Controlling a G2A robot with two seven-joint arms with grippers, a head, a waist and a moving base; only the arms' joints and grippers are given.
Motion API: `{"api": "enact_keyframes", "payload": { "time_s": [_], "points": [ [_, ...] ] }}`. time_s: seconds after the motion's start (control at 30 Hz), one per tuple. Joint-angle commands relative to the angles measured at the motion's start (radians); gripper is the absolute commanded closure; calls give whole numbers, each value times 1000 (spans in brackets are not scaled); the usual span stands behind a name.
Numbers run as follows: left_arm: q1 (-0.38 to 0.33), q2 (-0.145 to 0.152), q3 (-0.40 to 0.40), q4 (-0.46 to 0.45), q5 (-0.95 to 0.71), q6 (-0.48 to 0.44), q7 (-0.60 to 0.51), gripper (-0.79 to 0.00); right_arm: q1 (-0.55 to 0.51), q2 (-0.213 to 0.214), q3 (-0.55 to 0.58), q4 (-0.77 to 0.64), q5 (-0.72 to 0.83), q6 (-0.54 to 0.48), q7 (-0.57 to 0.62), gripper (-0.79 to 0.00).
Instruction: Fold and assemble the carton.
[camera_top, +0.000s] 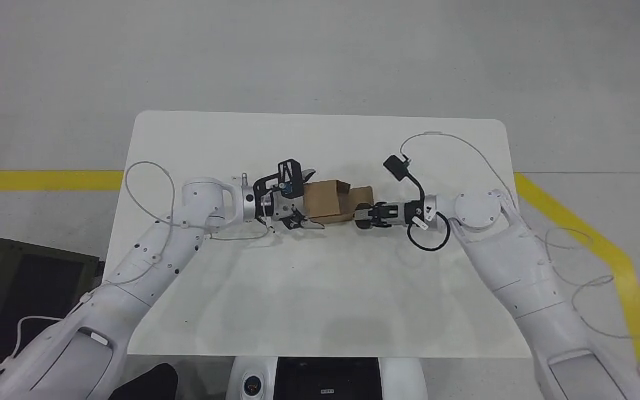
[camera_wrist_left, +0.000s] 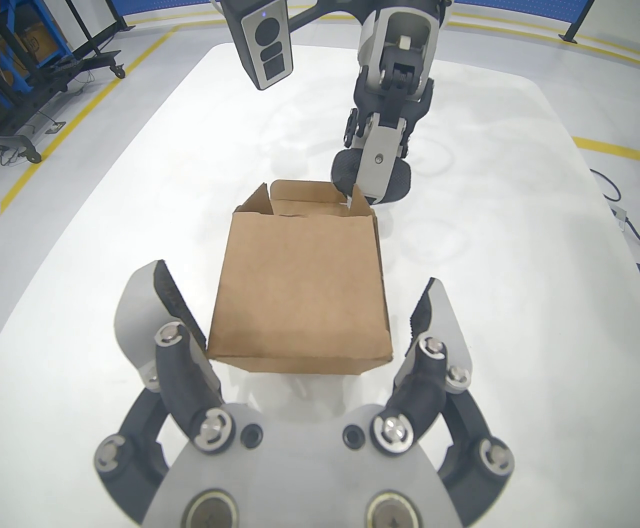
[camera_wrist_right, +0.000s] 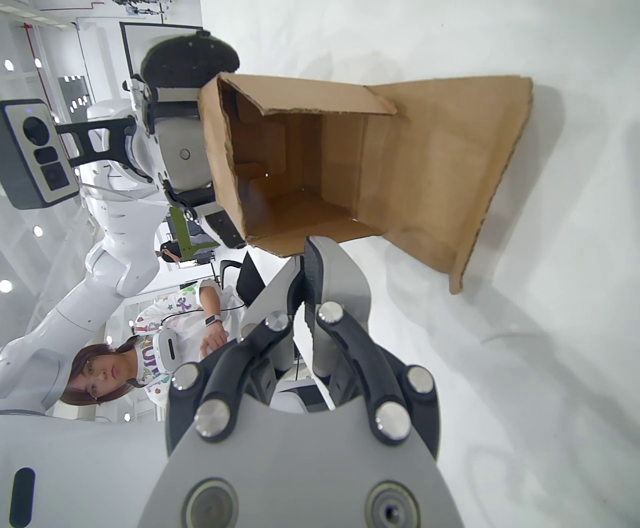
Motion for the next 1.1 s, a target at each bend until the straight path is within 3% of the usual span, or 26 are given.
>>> {"api": "enact_keyframes", "payload": {
  "time_s": [0.0, 0.6, 1.07],
  "points": [
    [0, -2, -1, 5, -2, -7, -1, -785, 14, -6, -17, 14, 1, -21, -9, 0],
    [-2, -12, -9, 25, 42, -70, 30, -785, 150, -85, -176, 197, 67, -153, 2, 0],
    [6, -15, -22, 25, 76, -71, 47, -785, 208, -131, -230, 331, 121, -246, 23, 0]
  ]
}}
